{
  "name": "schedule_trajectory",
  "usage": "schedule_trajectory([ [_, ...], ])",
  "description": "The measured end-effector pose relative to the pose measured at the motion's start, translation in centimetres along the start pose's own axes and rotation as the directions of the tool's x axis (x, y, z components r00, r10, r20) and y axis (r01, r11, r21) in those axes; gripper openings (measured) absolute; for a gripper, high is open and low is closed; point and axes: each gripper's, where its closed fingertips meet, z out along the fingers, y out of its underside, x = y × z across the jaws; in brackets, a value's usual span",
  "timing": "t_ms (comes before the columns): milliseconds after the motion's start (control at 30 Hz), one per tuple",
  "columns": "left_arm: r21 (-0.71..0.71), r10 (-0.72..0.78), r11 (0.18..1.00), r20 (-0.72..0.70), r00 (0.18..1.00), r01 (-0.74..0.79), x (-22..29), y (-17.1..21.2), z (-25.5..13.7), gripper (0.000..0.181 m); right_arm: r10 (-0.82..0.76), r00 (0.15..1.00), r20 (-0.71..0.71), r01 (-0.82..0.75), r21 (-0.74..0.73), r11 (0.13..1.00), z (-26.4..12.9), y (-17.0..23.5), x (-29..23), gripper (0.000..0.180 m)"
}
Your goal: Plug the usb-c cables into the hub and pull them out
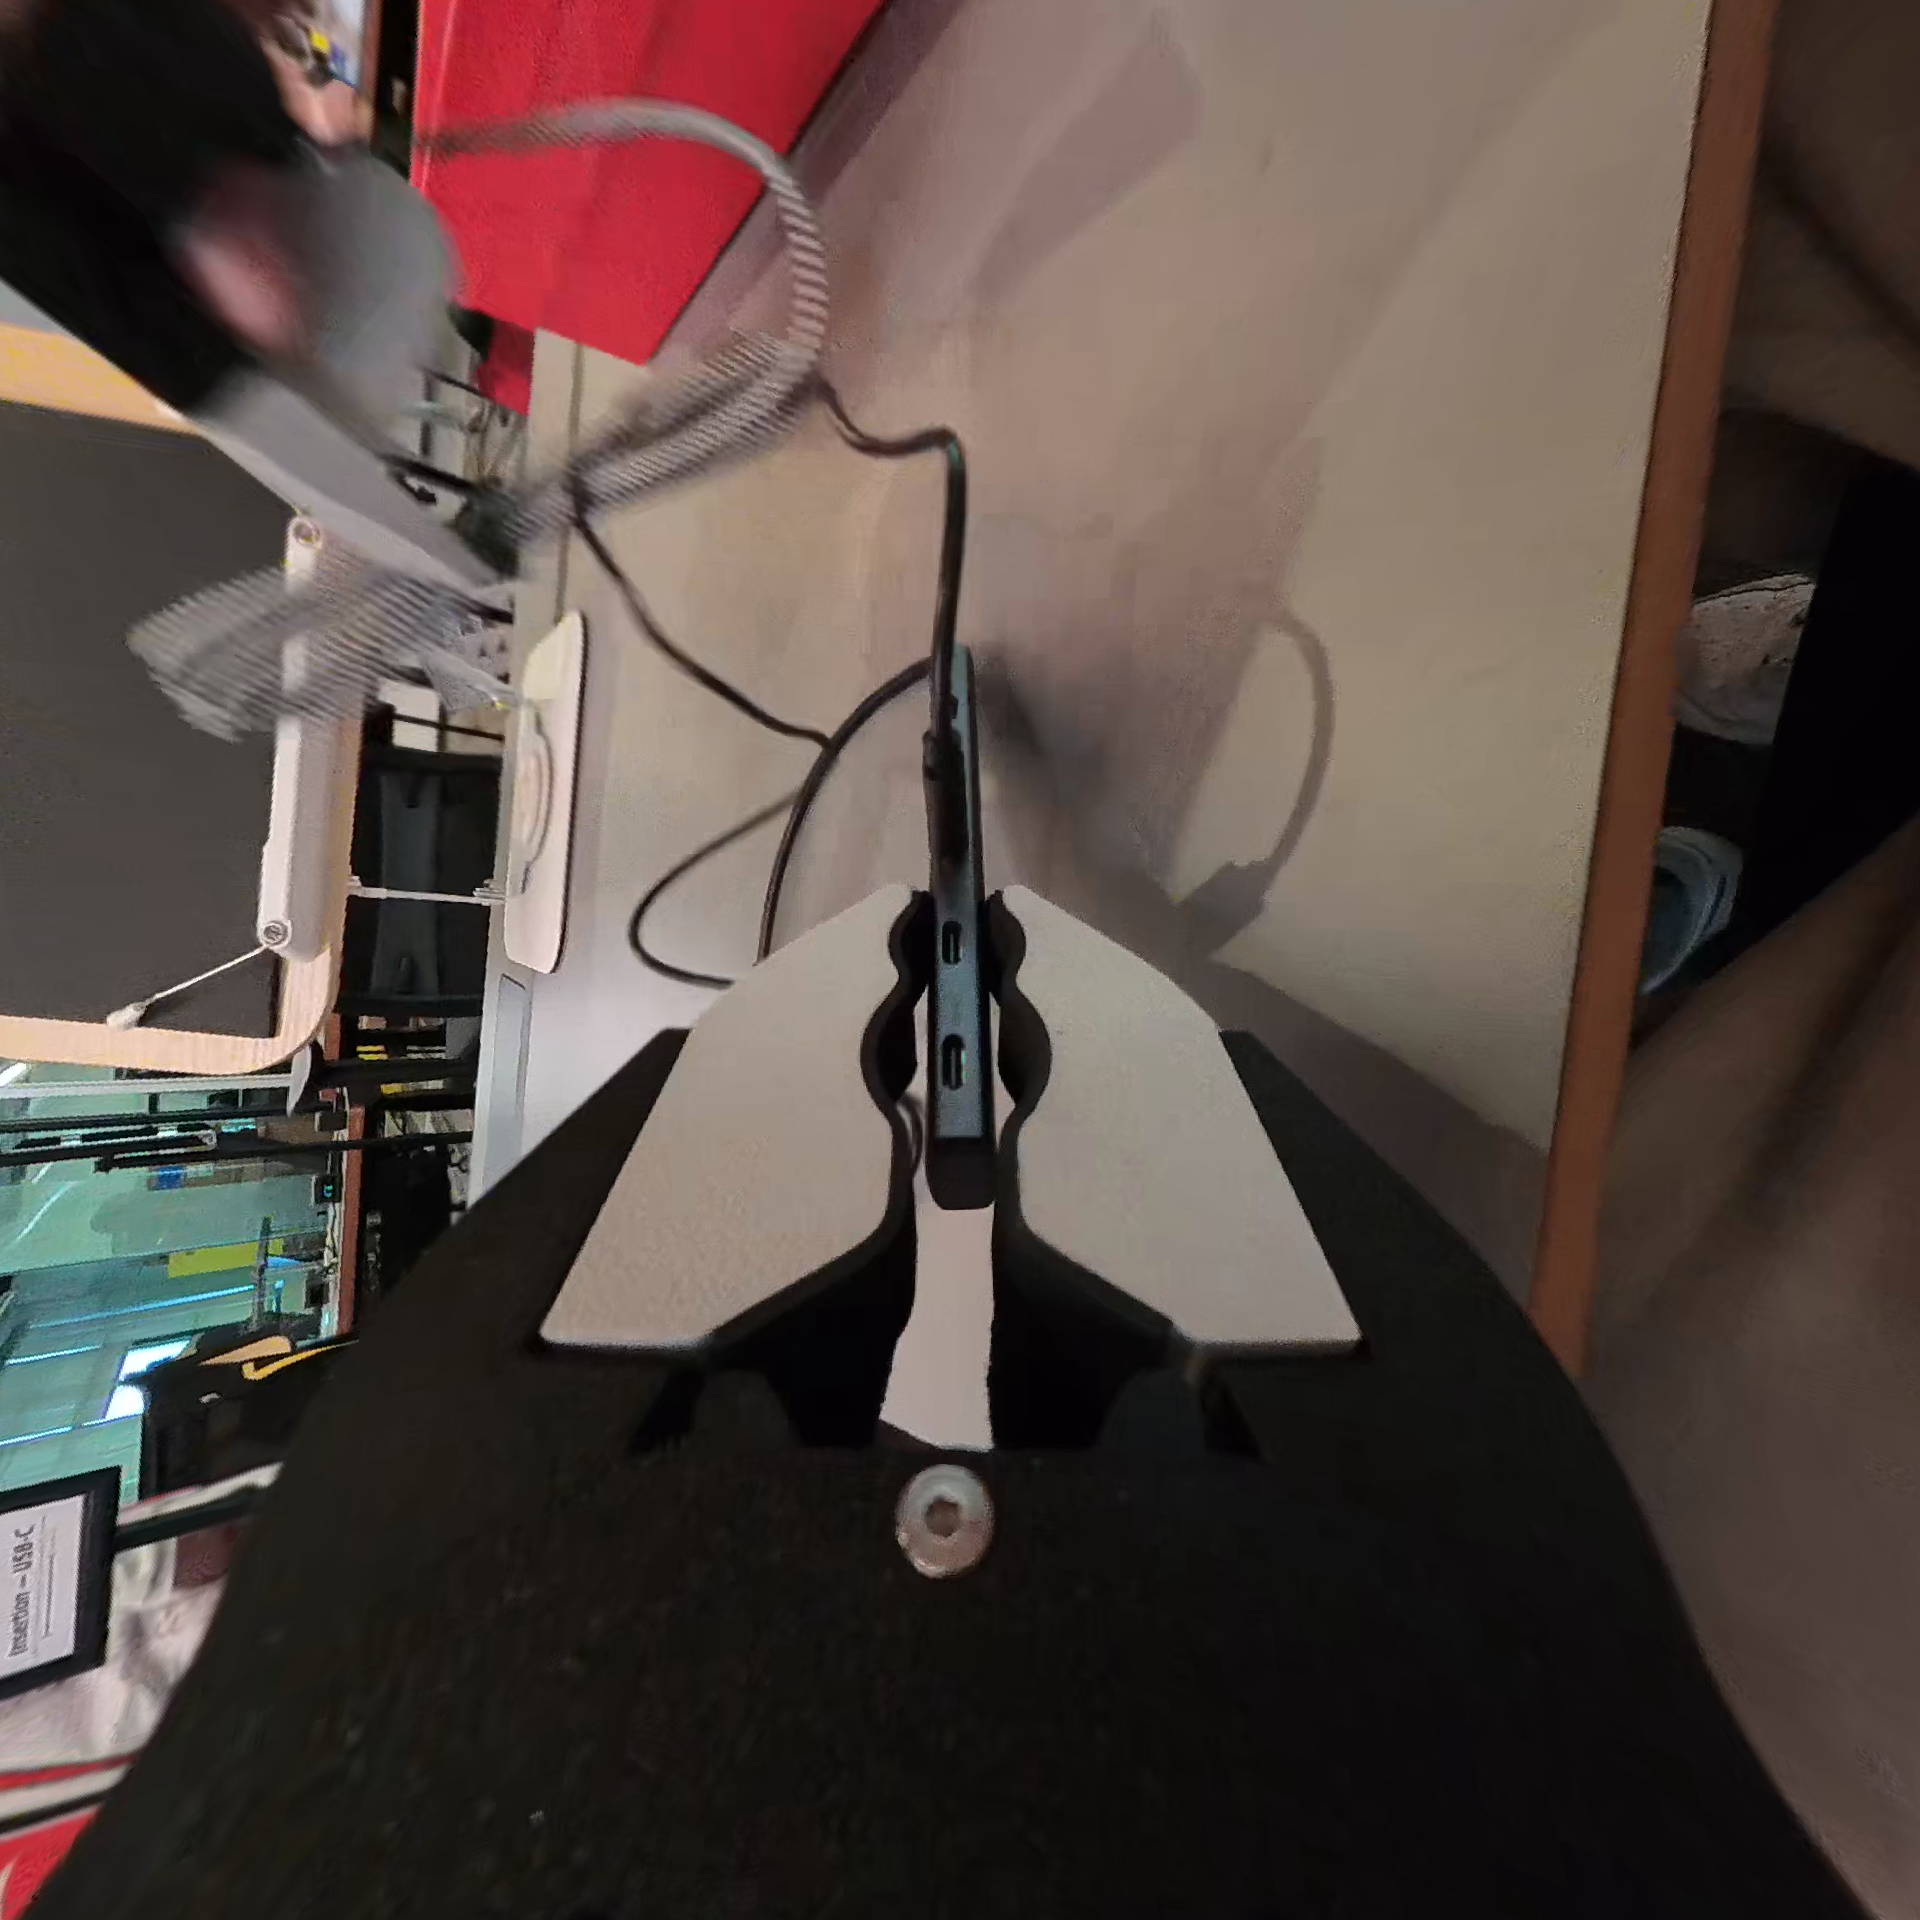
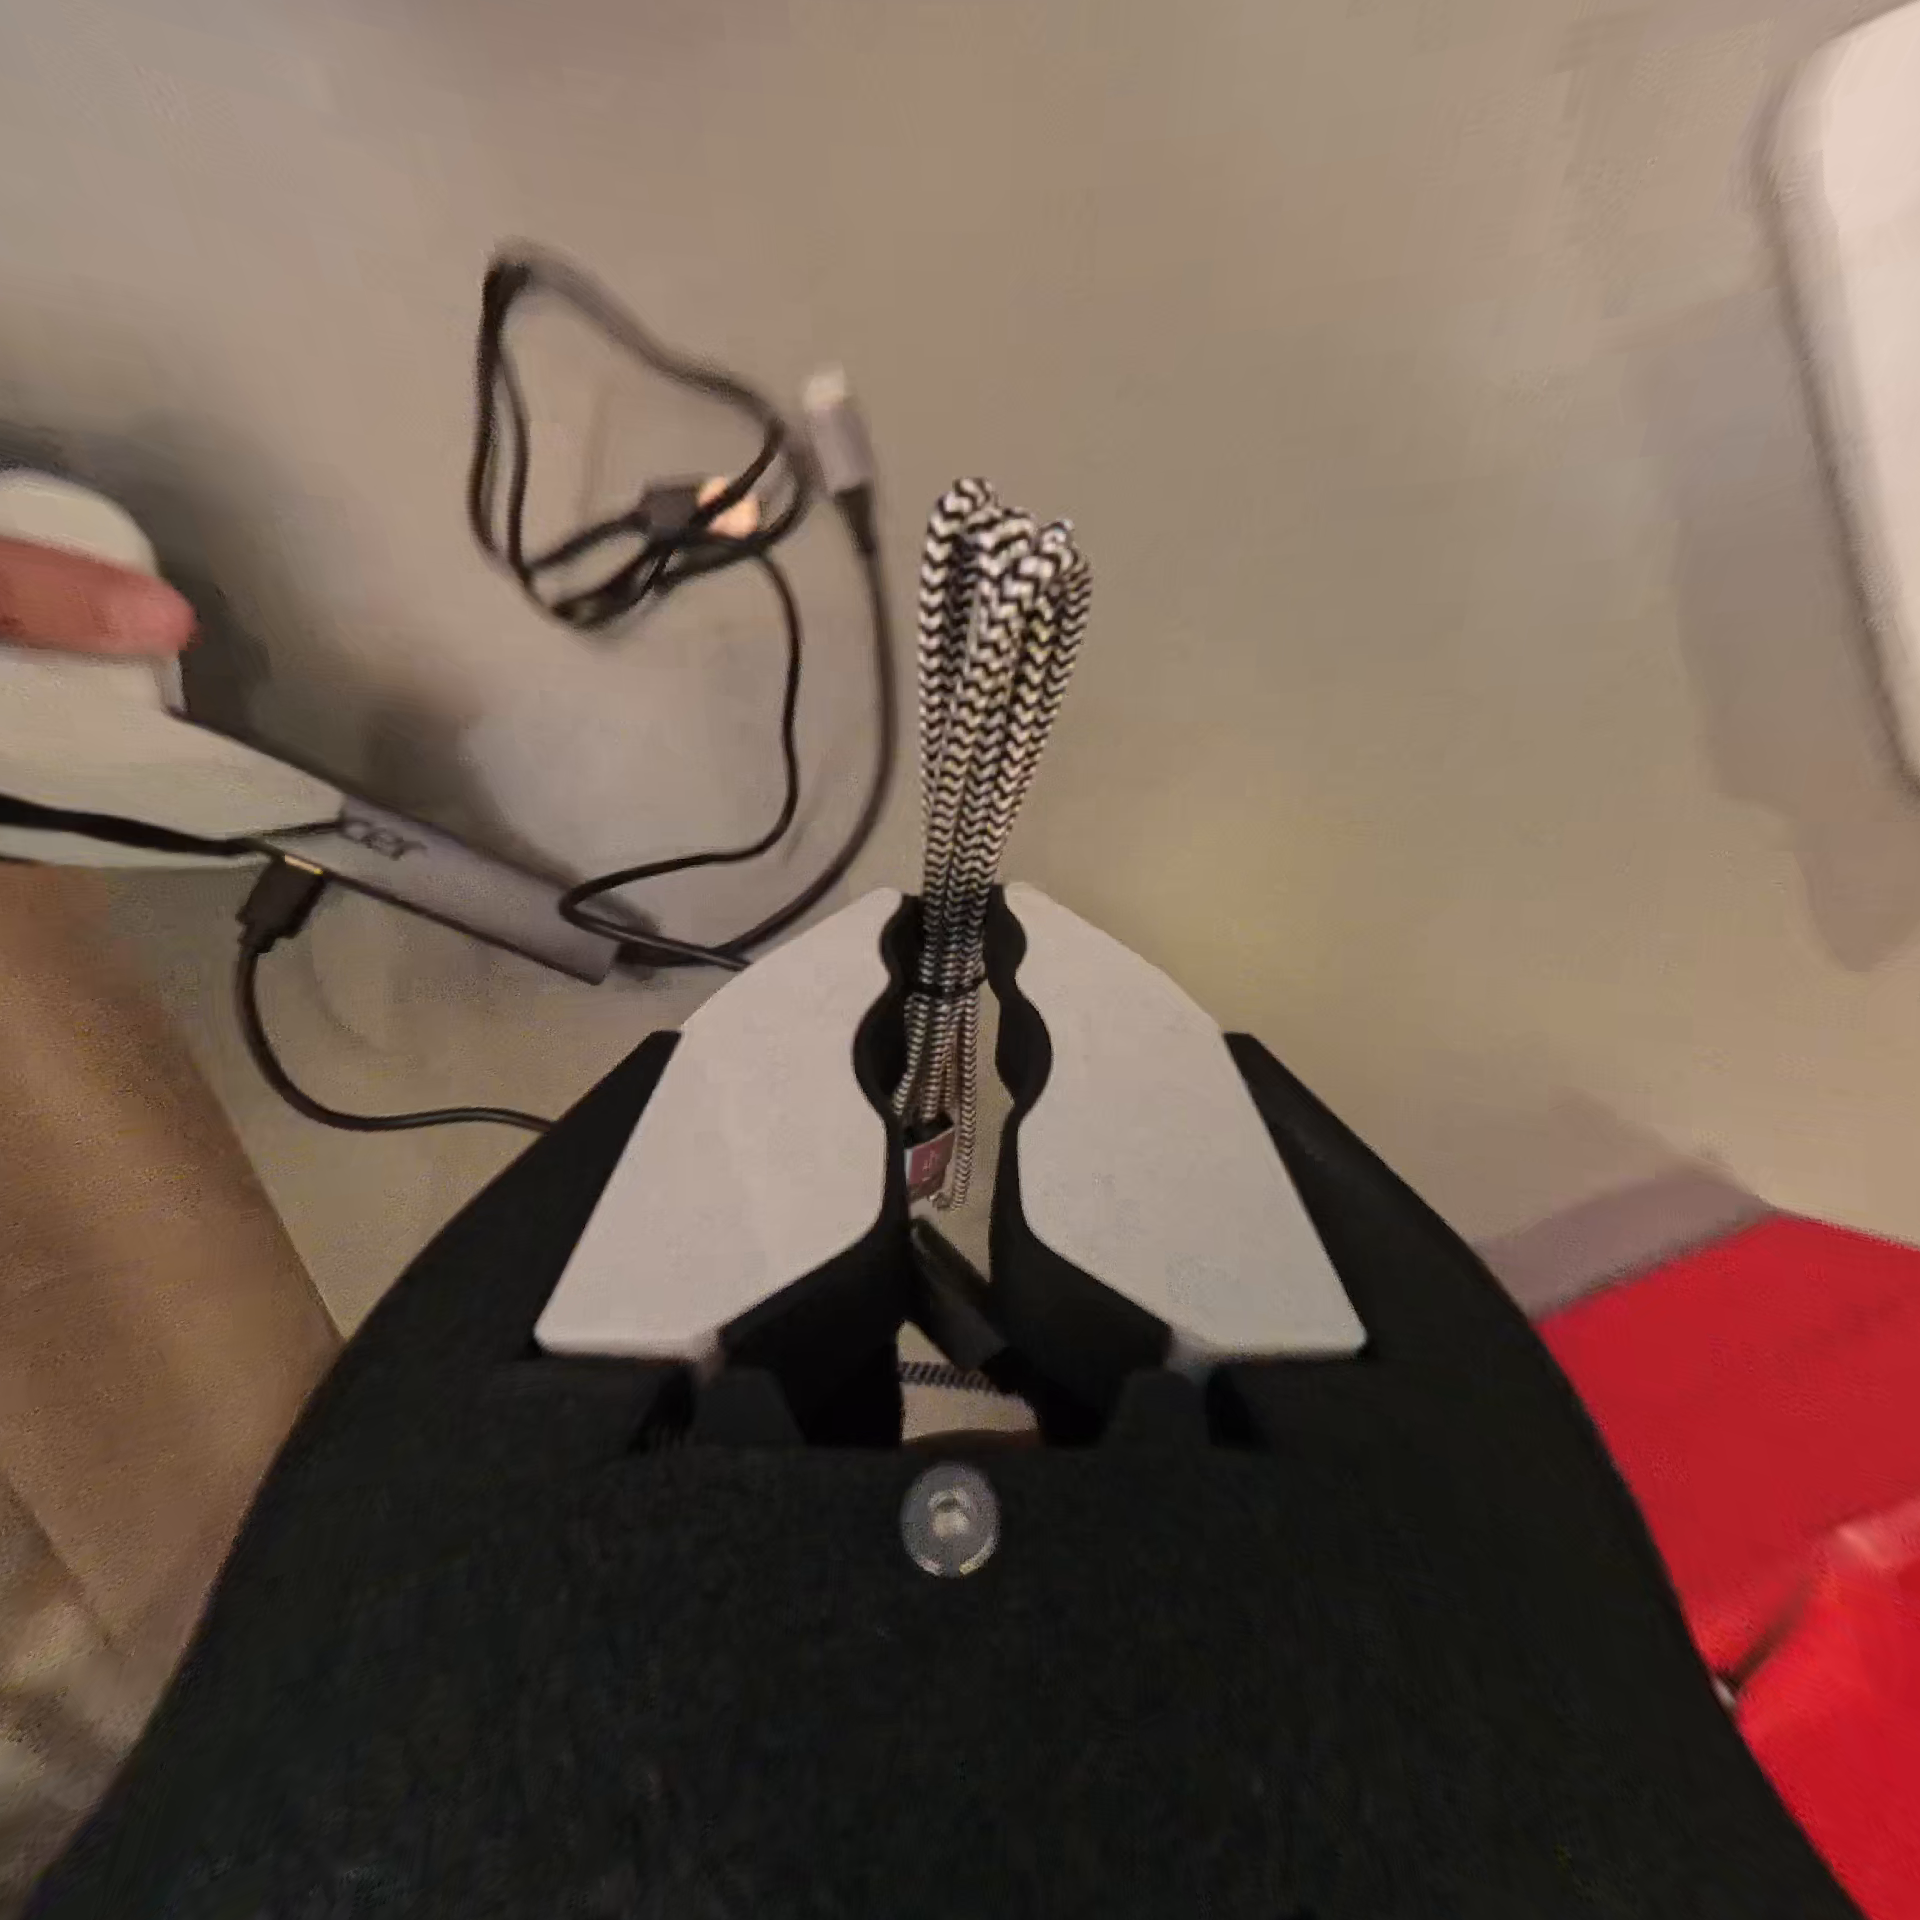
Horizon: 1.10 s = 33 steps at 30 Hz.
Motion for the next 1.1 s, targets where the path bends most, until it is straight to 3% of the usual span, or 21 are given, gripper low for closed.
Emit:
schedule_trajectory([
  [100, 0.011, -0.002, 1.000, -0.010, 1.000, 0.002, -0.1, 0.0, -0.1, 0.009, 0.156, 0.969, -0.189, -0.101, 0.274, 0.956, -8.2, -2.7, 5.5, 0.011],
  [233, 0.024, -0.065, 0.998, -0.023, 0.998, 0.065, -0.8, -0.1, 0.0, 0.010, 0.462, 0.812, -0.357, -0.073, 0.723, 0.687, -22.9, -4.0, 11.7, 0.010],
  [400, -0.006, -0.017, 1.000, 0.017, 1.000, 0.017, -1.3, 0.4, 0.3, 0.009, 0.584, 0.679, -0.446, 0.026, 0.809, 0.588, -32.0, -0.3, 14.1, 0.010],
  [500, -0.048, 0.019, 0.999, 0.027, 0.999, -0.017, -1.1, 0.8, 0.9, 0.009, 0.594, 0.712, -0.375, -0.011, 0.840, 0.543, -34.6, 1.3, 14.3, 0.010],
  [567, -0.080, -0.015, 0.997, 0.032, 0.999, 0.017, -1.7, 1.5, 1.1, 0.009, 0.609, 0.681, -0.407, 0.022, 0.842, 0.539, -37.1, 2.7, 14.8, 0.010],
  [733, -0.124, -0.090, 0.987, 0.073, 0.993, 0.099, -3.2, 3.5, 1.3, 0.009, 0.769, 0.496, -0.404, 0.136, 0.911, 0.390, -47.8, 8.2, 17.4, 0.010],
  [833, -0.189, -0.070, 0.978, 0.083, 0.994, 0.085, -3.5, 5.2, 1.3, 0.010, 0.848, 0.265, -0.460, 0.218, 0.885, 0.412, -53.4, 13.1, 19.9, 0.010],
  [900, -0.236, -0.064, 0.968, 0.097, 0.993, 0.086, -3.7, 6.7, 1.5, 0.009, 0.843, 0.287, -0.456, 0.180, 0.890, 0.420, -54.5, 14.4, 21.0, 0.010],
  [1000, -0.297, -0.125, 0.943, 0.099, 0.987, 0.150, -4.0, 8.8, 1.6, 0.009, 0.851, 0.231, -0.471, 0.164, 0.881, 0.443, -56.5, 16.8, 22.2, 0.010],
  [1033, -0.301, -0.135, 0.940, 0.103, 0.985, 0.160, -4.1, 9.0, 1.6, 0.009, 0.844, 0.275, -0.461, 0.134, 0.887, 0.441, -56.2, 16.7, 22.5, 0.010],
  [1100, -0.280, -0.166, 0.942, 0.099, 0.981, 0.187, -4.0, 8.6, 1.6, 0.009, 0.778, 0.484, -0.401, 0.009, 0.891, 0.454, -52.9, 14.6, 22.4, 0.010],
])
